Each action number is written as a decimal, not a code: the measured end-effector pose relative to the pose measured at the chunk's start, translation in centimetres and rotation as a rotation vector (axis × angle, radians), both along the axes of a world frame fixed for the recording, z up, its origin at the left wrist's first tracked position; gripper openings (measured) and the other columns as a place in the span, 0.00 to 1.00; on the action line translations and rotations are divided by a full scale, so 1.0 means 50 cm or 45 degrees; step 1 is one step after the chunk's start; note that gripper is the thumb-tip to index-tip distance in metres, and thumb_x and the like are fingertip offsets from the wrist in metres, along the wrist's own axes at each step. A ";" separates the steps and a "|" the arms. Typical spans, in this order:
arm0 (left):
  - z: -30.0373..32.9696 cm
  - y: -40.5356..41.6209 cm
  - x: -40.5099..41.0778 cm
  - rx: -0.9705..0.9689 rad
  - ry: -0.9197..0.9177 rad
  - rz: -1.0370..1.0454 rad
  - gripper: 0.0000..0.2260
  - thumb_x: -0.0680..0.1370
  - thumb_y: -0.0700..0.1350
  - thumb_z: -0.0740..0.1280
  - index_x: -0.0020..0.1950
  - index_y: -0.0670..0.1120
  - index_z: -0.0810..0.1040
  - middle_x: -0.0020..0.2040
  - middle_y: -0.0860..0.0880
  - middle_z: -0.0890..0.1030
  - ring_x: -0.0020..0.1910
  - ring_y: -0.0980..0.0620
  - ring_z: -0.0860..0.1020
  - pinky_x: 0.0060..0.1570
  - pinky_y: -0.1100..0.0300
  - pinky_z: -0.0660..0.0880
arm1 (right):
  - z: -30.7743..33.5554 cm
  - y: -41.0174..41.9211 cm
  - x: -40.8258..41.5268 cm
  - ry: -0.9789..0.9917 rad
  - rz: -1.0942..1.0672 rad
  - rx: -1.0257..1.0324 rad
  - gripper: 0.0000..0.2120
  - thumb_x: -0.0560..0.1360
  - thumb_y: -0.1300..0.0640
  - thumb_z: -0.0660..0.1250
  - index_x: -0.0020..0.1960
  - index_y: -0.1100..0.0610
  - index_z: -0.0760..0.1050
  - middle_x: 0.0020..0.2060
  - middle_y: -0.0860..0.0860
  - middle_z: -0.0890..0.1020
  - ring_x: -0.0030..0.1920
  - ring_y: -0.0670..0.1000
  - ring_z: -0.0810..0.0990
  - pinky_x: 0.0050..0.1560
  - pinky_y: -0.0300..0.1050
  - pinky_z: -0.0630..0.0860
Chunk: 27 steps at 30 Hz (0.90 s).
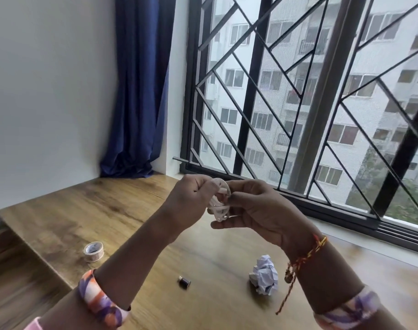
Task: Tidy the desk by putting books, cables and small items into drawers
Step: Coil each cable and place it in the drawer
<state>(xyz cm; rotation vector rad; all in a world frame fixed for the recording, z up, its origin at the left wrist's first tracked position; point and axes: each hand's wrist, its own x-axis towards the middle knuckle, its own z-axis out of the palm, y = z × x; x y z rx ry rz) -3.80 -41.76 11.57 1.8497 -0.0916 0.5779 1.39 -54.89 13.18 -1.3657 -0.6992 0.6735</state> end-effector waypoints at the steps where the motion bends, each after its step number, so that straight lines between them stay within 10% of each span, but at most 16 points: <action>1: 0.000 0.002 0.000 -0.052 0.027 -0.033 0.13 0.80 0.40 0.58 0.41 0.42 0.80 0.20 0.56 0.72 0.20 0.61 0.68 0.24 0.74 0.62 | -0.002 -0.003 0.002 0.014 0.009 0.016 0.15 0.73 0.68 0.63 0.57 0.75 0.72 0.43 0.63 0.78 0.39 0.55 0.79 0.43 0.53 0.81; 8: -0.022 0.035 -0.017 -0.567 0.151 -0.277 0.10 0.72 0.47 0.64 0.38 0.44 0.83 0.35 0.46 0.76 0.33 0.54 0.69 0.32 0.63 0.65 | -0.016 0.011 0.012 0.182 -0.025 0.118 0.09 0.68 0.70 0.65 0.47 0.70 0.77 0.36 0.61 0.82 0.33 0.53 0.83 0.33 0.45 0.81; 17: -0.068 0.113 -0.091 -0.421 0.138 -0.239 0.12 0.75 0.47 0.63 0.37 0.47 0.84 0.37 0.52 0.82 0.37 0.56 0.76 0.38 0.63 0.69 | -0.094 0.110 -0.006 0.565 0.085 0.144 0.09 0.62 0.66 0.66 0.42 0.66 0.77 0.33 0.58 0.82 0.31 0.51 0.82 0.29 0.41 0.79; 23: -0.152 0.154 -0.103 0.178 0.380 0.590 0.15 0.80 0.47 0.58 0.42 0.40 0.80 0.29 0.51 0.72 0.27 0.58 0.67 0.33 0.60 0.63 | -0.180 0.203 -0.012 0.693 0.041 -0.041 0.03 0.73 0.70 0.63 0.42 0.66 0.75 0.31 0.59 0.82 0.29 0.52 0.83 0.28 0.41 0.79; 27: -0.209 0.197 -0.152 -0.440 0.417 0.649 0.06 0.77 0.41 0.65 0.42 0.41 0.80 0.31 0.48 0.75 0.27 0.57 0.72 0.28 0.65 0.71 | -0.242 0.256 -0.032 0.633 0.143 -0.137 0.01 0.73 0.68 0.64 0.44 0.65 0.74 0.31 0.57 0.82 0.29 0.50 0.82 0.29 0.40 0.80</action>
